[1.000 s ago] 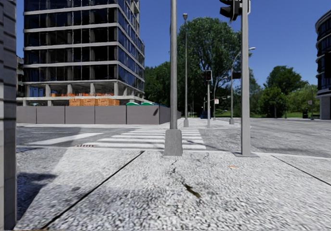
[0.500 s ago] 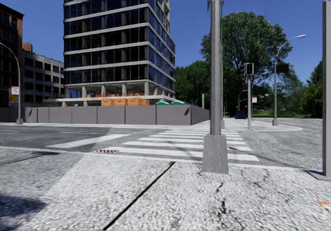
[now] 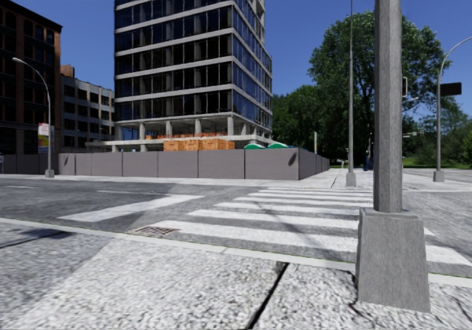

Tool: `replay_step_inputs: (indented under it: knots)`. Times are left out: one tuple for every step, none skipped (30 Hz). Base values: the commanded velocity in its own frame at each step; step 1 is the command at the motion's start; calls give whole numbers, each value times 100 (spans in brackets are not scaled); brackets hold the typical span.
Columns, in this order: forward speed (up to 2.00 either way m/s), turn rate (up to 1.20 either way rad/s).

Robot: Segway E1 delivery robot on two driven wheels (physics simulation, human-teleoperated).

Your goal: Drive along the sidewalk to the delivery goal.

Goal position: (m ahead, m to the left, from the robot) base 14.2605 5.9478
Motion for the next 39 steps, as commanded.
replay_step_inputs:
  knots:
    - [200,0]
    - [200,0]
    - [200,0]
    - [200,0]
    - [200,0]
    - [200,0]
    - [200,0]
    - [200,0]
    - [200,0]
    - [200,0]
    - [200,0]
    - [200,0]
    - [200,-5]
    - [200,-17]
    - [200,-17]
    - [200,-24]
    - [200,-29]
    - [199,-31]
    - [199,-31]
    - [192,-32]
    - [188,-32]
    - [177,-32]
    - [177,-32]
    - [168,-32]
    - [164,-32]
    - [159,-32]
    - [159,-32]
    - [155,-32]
    - [154,-32]
    - [154,-32]
    - [154,-32]
    - [154,-32]
    - [154,-32]
    - [154,-32]
    - [154,-32]
    - [154,-32]
    - [154,-32]
    - [154,-32]
    - [154,-32]
